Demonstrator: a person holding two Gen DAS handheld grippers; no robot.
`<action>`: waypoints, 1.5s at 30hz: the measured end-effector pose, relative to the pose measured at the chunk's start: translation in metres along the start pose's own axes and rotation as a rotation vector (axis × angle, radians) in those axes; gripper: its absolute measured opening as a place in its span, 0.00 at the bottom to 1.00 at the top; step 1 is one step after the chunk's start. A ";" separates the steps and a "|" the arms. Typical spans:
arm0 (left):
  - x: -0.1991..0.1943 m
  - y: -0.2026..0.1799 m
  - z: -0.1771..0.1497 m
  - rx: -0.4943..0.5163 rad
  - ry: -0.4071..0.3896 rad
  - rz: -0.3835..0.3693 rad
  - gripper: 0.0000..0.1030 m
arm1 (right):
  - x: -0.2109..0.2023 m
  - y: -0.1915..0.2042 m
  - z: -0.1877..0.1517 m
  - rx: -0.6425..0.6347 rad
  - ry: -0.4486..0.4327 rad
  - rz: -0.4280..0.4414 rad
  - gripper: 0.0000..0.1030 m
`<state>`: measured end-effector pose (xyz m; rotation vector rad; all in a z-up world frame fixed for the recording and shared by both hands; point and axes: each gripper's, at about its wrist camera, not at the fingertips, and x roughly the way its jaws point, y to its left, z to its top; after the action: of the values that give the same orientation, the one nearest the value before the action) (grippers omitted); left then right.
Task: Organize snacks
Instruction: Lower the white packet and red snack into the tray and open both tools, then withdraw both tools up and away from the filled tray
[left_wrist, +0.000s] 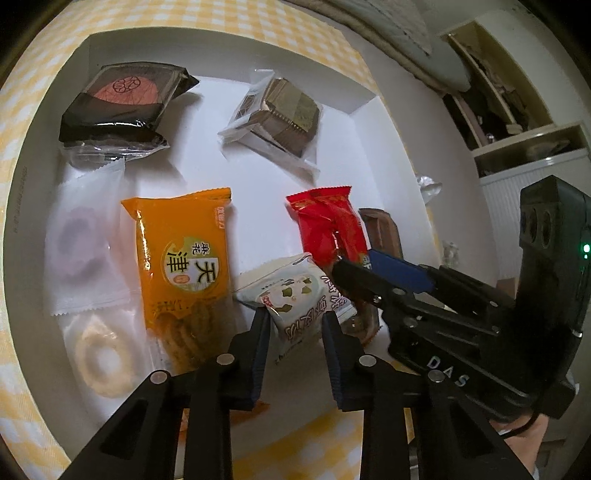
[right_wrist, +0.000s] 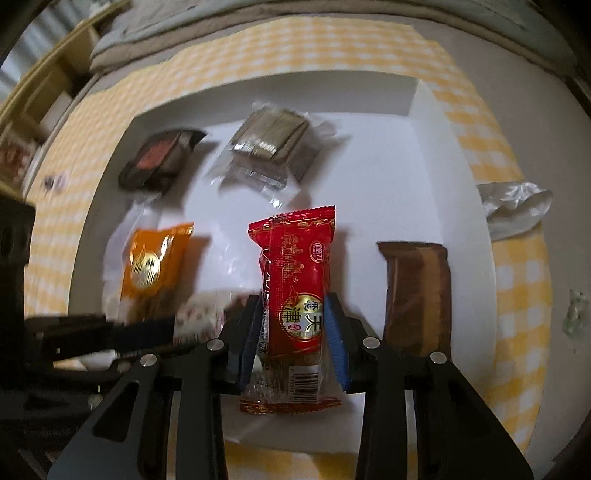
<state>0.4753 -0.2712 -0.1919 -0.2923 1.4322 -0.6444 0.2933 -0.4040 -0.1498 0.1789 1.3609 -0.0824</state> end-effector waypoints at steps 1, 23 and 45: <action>-0.001 -0.002 -0.002 0.004 0.000 0.002 0.26 | 0.000 -0.002 0.000 0.009 0.007 0.001 0.33; -0.029 -0.020 -0.022 0.100 -0.046 0.039 0.26 | -0.042 -0.029 -0.007 0.111 -0.091 0.001 0.36; -0.114 -0.035 -0.058 0.218 -0.193 0.131 0.71 | -0.108 -0.019 -0.034 0.098 -0.226 -0.107 0.85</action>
<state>0.4102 -0.2237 -0.0871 -0.0854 1.1749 -0.6413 0.2353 -0.4212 -0.0529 0.1740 1.1411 -0.2522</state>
